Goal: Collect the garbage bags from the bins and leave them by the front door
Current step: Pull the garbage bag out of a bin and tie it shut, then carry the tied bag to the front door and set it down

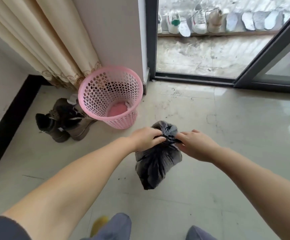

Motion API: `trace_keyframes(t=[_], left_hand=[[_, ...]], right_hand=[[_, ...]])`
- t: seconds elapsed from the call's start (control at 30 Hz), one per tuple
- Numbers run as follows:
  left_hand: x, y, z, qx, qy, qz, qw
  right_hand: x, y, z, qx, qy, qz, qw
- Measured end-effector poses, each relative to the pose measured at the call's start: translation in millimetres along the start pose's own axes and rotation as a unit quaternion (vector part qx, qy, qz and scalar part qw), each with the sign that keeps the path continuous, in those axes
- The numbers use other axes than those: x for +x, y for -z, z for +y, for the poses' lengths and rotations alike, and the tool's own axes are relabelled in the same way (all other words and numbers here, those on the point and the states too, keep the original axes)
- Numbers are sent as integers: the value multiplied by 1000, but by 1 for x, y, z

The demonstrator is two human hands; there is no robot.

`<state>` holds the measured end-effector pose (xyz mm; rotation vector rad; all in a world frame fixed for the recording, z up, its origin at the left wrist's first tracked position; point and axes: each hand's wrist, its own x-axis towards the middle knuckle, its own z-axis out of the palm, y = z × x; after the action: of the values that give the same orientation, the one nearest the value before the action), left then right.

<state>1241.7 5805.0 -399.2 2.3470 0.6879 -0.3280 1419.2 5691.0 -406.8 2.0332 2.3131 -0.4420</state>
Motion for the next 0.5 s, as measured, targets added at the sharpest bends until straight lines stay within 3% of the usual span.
trace_keyframes(t=[0.3,0.5], left_hand=[[-114,151,148,-6,-16,12,1000],[-168,225,246,7,-4,-19,1000]], right_hand=[[-94,209,-59,98,-70,-3,993],[-164,321,-89,125,-122,0,985]])
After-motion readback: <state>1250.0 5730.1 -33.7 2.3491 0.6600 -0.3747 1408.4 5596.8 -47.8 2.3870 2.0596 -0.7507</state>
